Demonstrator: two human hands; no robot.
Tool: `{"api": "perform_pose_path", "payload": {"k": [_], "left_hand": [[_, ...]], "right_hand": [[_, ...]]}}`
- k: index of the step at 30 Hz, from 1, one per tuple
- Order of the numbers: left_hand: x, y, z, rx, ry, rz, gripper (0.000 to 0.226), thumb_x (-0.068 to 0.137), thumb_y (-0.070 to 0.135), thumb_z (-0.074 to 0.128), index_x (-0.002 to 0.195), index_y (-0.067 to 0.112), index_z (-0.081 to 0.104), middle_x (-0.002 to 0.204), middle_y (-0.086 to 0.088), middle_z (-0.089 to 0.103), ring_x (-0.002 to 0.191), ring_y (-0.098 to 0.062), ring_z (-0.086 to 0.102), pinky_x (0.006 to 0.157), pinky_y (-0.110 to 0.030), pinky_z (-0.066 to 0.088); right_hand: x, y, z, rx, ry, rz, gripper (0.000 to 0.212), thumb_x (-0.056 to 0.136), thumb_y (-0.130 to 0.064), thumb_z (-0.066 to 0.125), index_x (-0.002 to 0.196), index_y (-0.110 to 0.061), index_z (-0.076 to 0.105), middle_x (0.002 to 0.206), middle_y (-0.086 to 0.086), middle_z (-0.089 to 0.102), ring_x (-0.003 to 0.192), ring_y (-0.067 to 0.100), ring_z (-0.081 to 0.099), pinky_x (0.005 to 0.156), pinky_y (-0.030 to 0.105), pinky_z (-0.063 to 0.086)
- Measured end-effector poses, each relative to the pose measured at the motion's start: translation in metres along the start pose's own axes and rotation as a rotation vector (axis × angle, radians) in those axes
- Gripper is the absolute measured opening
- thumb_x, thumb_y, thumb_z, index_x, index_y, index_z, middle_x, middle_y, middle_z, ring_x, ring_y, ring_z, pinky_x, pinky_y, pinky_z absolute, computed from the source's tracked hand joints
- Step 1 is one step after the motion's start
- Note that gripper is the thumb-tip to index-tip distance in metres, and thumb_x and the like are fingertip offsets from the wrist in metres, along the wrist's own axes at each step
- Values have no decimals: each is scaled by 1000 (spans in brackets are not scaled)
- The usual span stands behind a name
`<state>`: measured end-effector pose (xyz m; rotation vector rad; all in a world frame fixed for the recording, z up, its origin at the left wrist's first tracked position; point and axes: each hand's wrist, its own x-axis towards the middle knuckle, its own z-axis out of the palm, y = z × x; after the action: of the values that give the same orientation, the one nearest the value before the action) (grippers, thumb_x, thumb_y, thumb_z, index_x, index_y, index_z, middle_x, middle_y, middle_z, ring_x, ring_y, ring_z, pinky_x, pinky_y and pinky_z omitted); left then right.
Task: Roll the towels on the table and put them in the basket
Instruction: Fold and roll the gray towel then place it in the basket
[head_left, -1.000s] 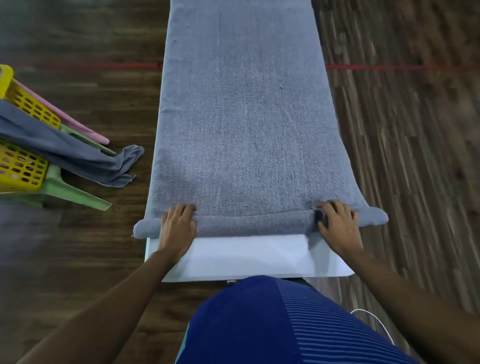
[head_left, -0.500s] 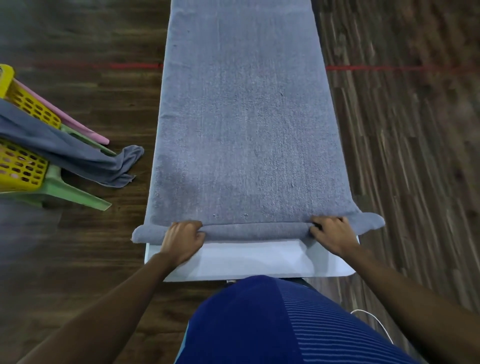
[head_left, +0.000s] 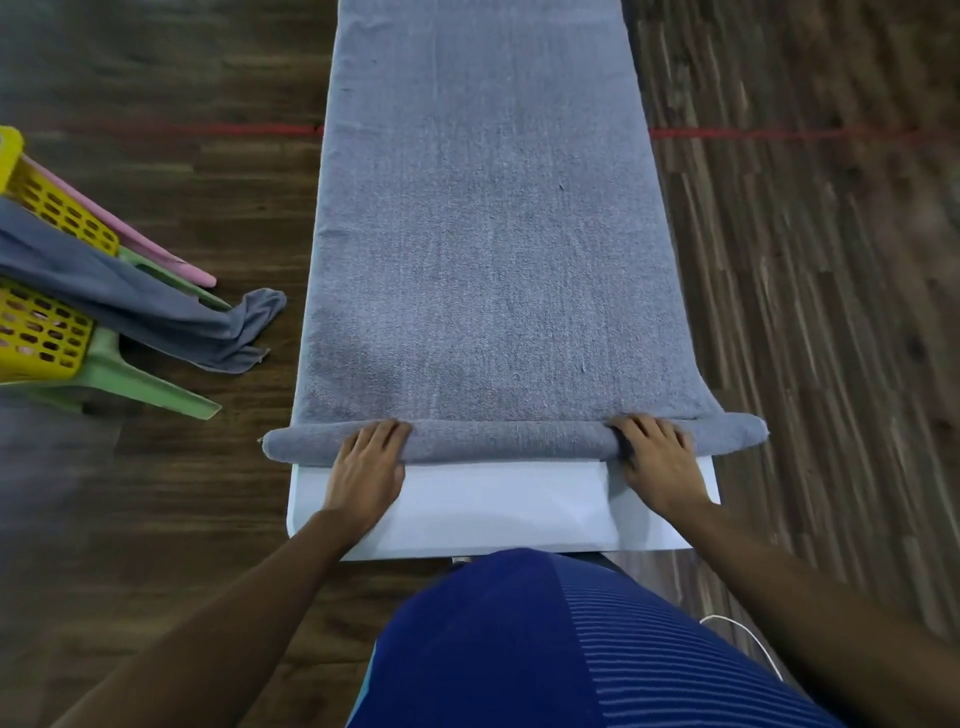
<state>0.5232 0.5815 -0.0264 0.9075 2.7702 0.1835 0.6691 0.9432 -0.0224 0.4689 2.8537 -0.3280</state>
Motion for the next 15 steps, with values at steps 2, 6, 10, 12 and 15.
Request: {"api": "perform_pose_path", "payload": {"k": [2, 6, 10, 12, 15], "left_hand": [[5, 1, -4, -30, 50, -18, 34, 75, 5, 70, 109, 7, 66, 106, -10, 67, 99, -31, 62, 87, -46, 48], [17, -3, -15, 0, 11, 16, 12, 86, 13, 54, 86, 12, 66, 85, -8, 70, 83, -30, 63, 81, -41, 46], [14, -13, -16, -71, -24, 84, 30, 86, 28, 35, 91, 13, 60, 90, -5, 63, 83, -27, 58, 79, -40, 45], [7, -12, -14, -109, -43, 98, 34, 85, 33, 40, 104, 14, 60, 100, -2, 61, 90, -23, 56, 82, -39, 45], [-2, -15, -7, -25, -40, 167, 46, 81, 35, 66, 120, 13, 59, 115, -3, 61, 104, -22, 57, 89, -39, 47]], "right_hand": [[7, -2, -5, 18, -12, 21, 40, 80, -17, 65, 120, -23, 60, 116, 1, 62, 109, 29, 53, 91, 43, 33], [20, -1, -18, 41, -145, 35, 31, 89, -26, 53, 119, -26, 61, 118, 0, 63, 114, 24, 52, 96, 39, 29], [26, -2, -26, 30, -242, 48, 28, 91, -27, 50, 115, -23, 62, 118, 5, 66, 115, 25, 55, 97, 40, 29], [24, -2, -25, 48, -243, 52, 28, 89, -26, 52, 115, -23, 61, 118, 4, 65, 116, 25, 54, 96, 39, 29], [18, -1, -21, 80, -207, 64, 29, 86, -25, 54, 115, -24, 60, 120, 2, 65, 117, 25, 53, 96, 39, 29]]}}
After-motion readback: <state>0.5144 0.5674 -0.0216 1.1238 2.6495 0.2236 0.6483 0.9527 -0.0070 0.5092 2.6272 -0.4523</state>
